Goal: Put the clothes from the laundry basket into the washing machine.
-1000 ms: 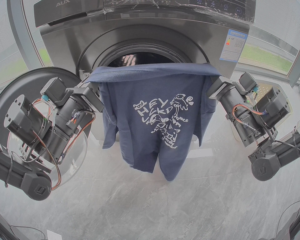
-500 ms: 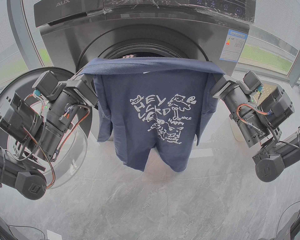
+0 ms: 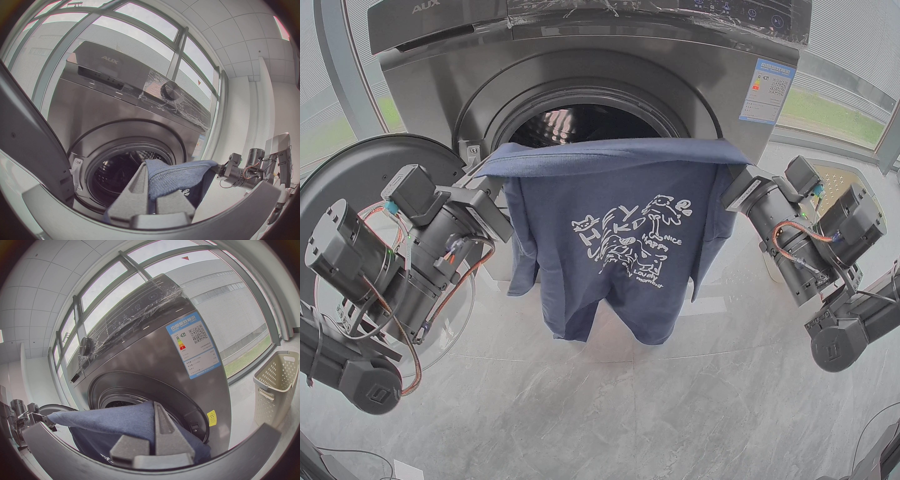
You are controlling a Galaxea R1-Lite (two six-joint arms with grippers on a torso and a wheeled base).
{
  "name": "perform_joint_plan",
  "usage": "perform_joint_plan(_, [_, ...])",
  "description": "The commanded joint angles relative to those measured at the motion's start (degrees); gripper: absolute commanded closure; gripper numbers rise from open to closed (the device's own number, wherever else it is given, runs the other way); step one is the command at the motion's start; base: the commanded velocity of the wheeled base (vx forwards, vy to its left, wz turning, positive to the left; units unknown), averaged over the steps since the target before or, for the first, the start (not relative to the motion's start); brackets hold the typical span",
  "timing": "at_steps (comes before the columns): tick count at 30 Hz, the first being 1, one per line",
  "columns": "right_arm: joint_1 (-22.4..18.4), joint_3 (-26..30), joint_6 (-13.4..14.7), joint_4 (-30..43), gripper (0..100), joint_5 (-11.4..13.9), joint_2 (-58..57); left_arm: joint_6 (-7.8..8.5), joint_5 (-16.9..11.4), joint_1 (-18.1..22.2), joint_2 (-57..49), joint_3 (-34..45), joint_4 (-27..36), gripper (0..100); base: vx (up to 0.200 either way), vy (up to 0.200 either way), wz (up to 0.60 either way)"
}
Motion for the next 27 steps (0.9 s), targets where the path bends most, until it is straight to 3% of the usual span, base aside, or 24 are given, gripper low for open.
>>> perform_joint_plan(1, [1.99,3.57,0.01,0.01,100,1.09,0.81,0.01,-0.08,-5.12,1.66,-0.29,0.2,100,0.0,0.0,0.0])
perform_joint_plan(6, [3.66,3.74,-0.6,0.1,100,4.52,6.96,0.1,0.28,-8.11,6.67,-5.57,0.38,100,0.0,0.0,0.0])
perform_joint_plan(7, [4.54,3.74,-0.6,0.1,0,4.61,7.93,0.1,0.36,-8.64,7.2,-6.53,0.47,100,0.0,0.0,0.0])
perform_joint_plan(12, [7.97,6.64,-0.69,0.19,0,4.87,15.14,0.1,0.8,-8.99,8.69,-9.78,0.64,100,0.0,0.0,0.0])
perform_joint_plan(19, [8.5,9.81,-0.86,0.01,0,5.22,21.99,0.1,0.72,-7.58,7.99,-14.53,2.66,100,0.0,0.0,0.0])
perform_joint_plan(23, [8.06,9.1,-1.13,0.01,0,7.07,22.43,0.1,0.63,-7.32,5.71,-16.29,4.16,100,0.0,0.0,0.0])
perform_joint_plan(27, [6.56,2.25,-1.22,0.19,0,7.42,24.98,0.01,0.28,-7.94,3.51,-16.29,6.0,100,0.0,0.0,0.0])
